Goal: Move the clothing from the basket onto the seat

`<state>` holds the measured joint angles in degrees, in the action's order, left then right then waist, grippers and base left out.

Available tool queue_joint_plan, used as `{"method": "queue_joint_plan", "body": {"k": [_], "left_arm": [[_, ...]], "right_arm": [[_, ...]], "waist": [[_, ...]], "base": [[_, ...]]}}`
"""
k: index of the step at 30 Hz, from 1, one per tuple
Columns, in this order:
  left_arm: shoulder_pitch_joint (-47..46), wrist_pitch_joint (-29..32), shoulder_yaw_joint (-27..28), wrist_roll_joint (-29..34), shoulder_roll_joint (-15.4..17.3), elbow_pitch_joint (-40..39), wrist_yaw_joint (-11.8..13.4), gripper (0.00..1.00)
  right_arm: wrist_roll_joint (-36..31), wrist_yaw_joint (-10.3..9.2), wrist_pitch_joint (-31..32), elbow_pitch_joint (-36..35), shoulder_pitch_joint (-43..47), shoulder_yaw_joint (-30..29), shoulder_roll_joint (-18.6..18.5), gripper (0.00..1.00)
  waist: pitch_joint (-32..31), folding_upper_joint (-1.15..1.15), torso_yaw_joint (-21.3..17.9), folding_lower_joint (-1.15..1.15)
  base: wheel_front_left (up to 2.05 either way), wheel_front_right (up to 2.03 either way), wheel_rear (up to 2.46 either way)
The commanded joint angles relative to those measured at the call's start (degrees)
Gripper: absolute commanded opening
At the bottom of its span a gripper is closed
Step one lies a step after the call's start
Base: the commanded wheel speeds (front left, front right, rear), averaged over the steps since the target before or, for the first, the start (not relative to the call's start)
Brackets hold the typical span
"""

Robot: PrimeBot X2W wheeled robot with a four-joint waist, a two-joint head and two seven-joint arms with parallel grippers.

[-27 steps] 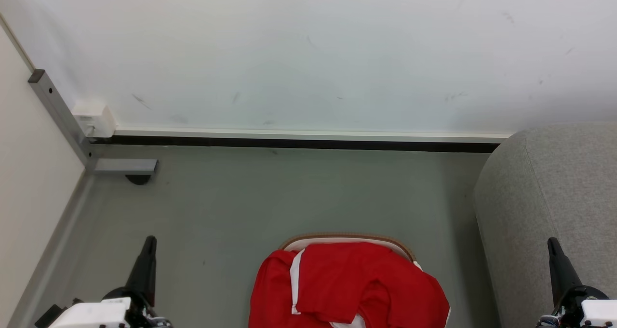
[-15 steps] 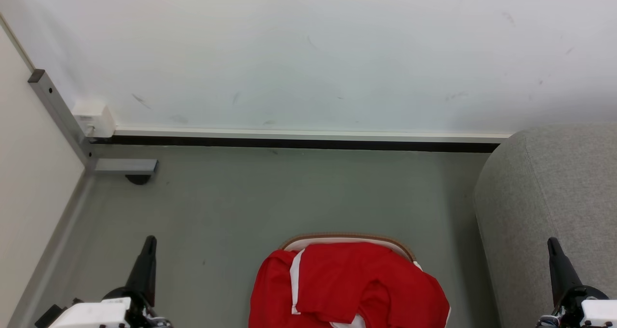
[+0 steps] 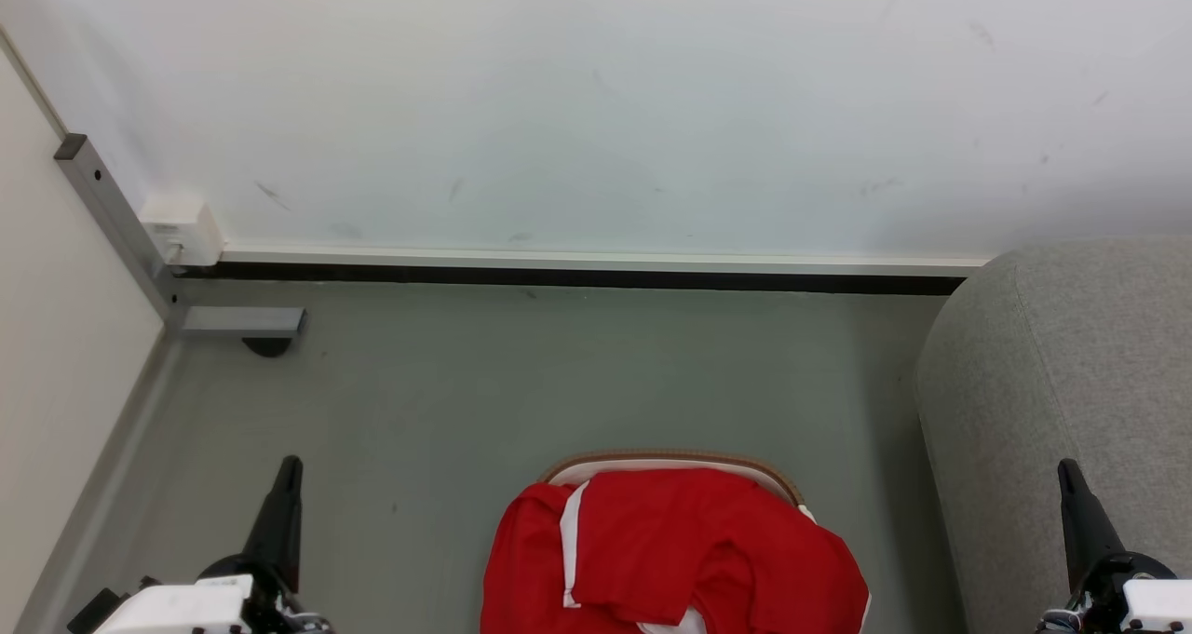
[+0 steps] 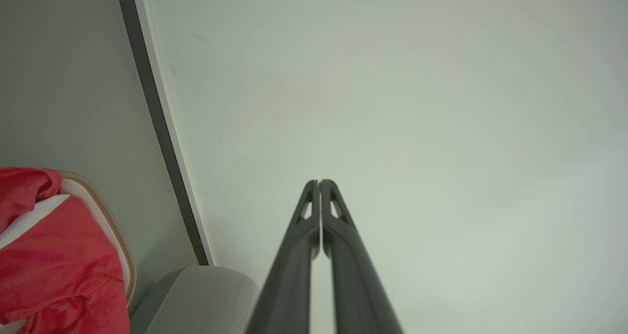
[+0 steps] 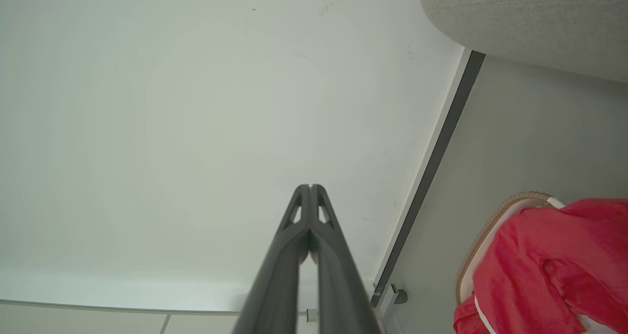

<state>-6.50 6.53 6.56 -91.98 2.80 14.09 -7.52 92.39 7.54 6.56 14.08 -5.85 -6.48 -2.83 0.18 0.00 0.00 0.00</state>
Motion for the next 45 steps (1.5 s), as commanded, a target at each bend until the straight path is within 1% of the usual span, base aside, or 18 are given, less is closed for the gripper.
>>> {"method": "queue_joint_plan", "body": {"k": [1,14,15,17,24,30,38,45], "left_arm": [[0.6,0.2,0.1,-0.8,0.1,-0.2,0.1,0.00],[0.6,0.2,0.1,-0.8,0.1,-0.2,0.1,0.00],[0.0,0.0,0.0,0.0,0.0,0.0,0.0,1.00],[0.5,-0.1,-0.1,0.0,-0.3,1.0,0.0,1.00],[0.4,-2.1,-0.7,0.3,-0.2,-0.1,0.0,1.00],[0.4,-3.8,-0.7,2.4,-0.2,-1.3,0.0,1.00],[0.4,-5.9,-1.2,9.7,-0.1,-2.6,0.0,1.00],[1.1,-7.5,-2.2,17.9,-0.1,-4.0,0.0,1.00]], "right_arm": [[0.1,-0.12,0.1,-0.2,-0.7,-0.2,-0.1,0.00],[0.1,-0.12,0.1,-0.2,-0.7,-0.2,-0.1,0.00],[0.0,0.01,0.0,0.0,0.0,0.0,0.0,1.00],[0.0,0.01,0.0,1.1,0.7,0.2,0.3,1.00],[-0.2,0.00,-1.9,-0.6,0.6,2.0,0.2,1.00],[-1.8,0.00,-3.7,-2.0,0.4,3.6,0.0,1.00],[-7.6,-0.01,-5.8,-4.2,0.2,5.3,-0.5,1.00],[-15.1,-0.02,-7.5,-4.7,0.9,6.4,-0.7,1.00]], "waist": [[0.0,0.00,0.0,0.00],[0.0,0.00,0.0,0.00],[0.0,0.00,0.0,0.00],[0.0,0.00,0.0,0.00],[0.0,0.00,0.1,0.00],[0.0,0.00,0.1,0.00],[0.0,0.00,0.0,0.00],[-0.2,0.00,-0.2,0.00]], "base": [[0.00,0.00,0.00],[0.00,0.00,0.00],[0.00,0.00,0.00],[0.00,0.00,0.00],[0.00,0.00,0.00],[0.00,0.00,0.00],[0.00,0.00,0.00],[0.00,0.00,0.00]]}}
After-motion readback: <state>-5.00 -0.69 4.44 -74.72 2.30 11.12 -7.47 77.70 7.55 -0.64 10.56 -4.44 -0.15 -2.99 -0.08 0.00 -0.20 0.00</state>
